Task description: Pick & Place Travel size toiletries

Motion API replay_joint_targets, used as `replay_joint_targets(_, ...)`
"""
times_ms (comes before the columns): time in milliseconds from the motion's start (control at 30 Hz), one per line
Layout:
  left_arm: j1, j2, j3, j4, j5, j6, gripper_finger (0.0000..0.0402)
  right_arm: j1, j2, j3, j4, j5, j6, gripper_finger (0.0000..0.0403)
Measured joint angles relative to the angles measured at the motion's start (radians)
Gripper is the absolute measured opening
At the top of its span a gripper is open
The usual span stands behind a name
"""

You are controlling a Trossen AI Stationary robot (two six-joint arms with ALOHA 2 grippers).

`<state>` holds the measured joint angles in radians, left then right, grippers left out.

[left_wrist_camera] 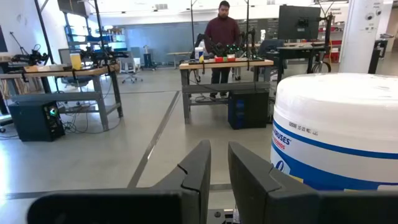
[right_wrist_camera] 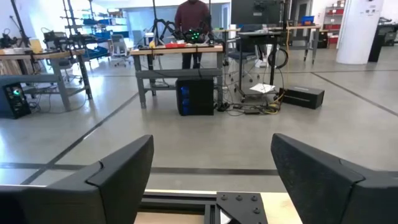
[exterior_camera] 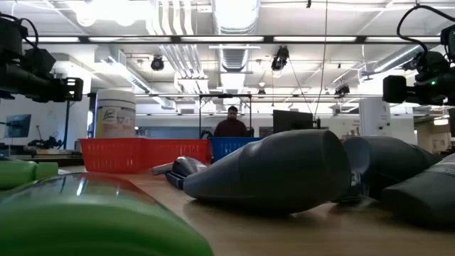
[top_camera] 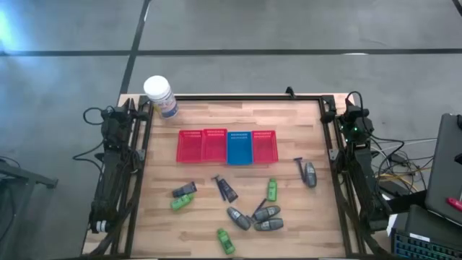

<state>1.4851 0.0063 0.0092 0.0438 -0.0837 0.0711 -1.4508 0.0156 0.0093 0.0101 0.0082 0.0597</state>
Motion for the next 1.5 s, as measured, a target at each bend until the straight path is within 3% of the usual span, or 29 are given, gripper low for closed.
replay_joint_targets(1133,0.000,0.000,0.000,0.000,0.000,0.000,0.0060,0.000,0.000,0.000,0.000,0.000,0.000,0.0228)
replay_joint_targets(1500,0.000,0.000,0.000,0.000,0.000,0.000,0.0060,0.000,0.000,0.000,0.000,0.000,0.000,0.0225)
